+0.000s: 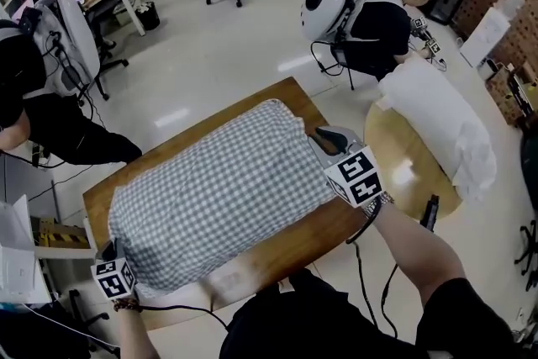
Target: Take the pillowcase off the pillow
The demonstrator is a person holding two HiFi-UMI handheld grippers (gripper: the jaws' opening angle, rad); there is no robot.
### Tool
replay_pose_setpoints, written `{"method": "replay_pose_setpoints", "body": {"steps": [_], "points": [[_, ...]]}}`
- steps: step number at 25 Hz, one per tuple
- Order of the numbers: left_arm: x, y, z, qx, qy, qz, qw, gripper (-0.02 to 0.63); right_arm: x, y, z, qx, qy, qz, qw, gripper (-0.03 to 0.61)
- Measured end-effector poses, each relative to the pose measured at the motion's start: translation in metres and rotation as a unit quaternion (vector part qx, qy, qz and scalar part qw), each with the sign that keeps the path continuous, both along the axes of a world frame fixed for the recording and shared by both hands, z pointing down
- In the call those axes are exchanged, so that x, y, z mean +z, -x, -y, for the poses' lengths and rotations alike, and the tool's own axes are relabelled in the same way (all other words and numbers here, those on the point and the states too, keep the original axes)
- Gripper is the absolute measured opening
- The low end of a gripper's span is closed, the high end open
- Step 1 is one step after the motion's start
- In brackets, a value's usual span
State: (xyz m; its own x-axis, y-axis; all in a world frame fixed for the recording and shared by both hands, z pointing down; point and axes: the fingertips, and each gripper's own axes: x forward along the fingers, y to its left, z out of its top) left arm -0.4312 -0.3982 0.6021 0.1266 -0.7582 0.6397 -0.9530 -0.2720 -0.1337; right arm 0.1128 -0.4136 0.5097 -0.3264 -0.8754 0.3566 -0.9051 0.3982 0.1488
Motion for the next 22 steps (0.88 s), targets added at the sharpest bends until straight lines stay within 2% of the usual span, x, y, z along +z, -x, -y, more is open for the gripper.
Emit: {"method": "replay_pose_setpoints", "body": {"steps": [7, 10, 14, 16, 20, 22], "points": [[0.002, -0.019, 0.012, -0.024, 0.012, 0.020, 0.9994, 0.006, 0.074, -0.063, 0.041, 0.014, 0.083, 0.023, 0.996, 0.095], [0.007, -0.028, 0.014, -0.029, 0.016, 0.028, 0.9990, 0.006, 0.108, -0.072, 0.056, 0.002, 0.120, 0.052, 0.991, 0.142], [0.010, -0.034, 0.018, -0.038, 0.022, 0.037, 0.9983, 0.006, 0.146, -0.075, 0.071, -0.009, 0.178, 0.121, 0.977, 0.201], [0.012, -0.038, 0.021, -0.042, 0.024, 0.041, 0.9980, 0.006, 0.163, -0.080, 0.079, -0.006, 0.204, 0.151, 0.967, 0.209], [0.018, -0.045, 0.023, -0.048, 0.027, 0.045, 0.9975, 0.006, 0.182, -0.088, 0.093, -0.007, 0.227, 0.181, 0.957, 0.217], [0.021, -0.049, 0.024, -0.050, 0.029, 0.047, 0.9972, 0.006, 0.184, -0.084, 0.097, -0.018, 0.235, 0.203, 0.950, 0.256]]}}
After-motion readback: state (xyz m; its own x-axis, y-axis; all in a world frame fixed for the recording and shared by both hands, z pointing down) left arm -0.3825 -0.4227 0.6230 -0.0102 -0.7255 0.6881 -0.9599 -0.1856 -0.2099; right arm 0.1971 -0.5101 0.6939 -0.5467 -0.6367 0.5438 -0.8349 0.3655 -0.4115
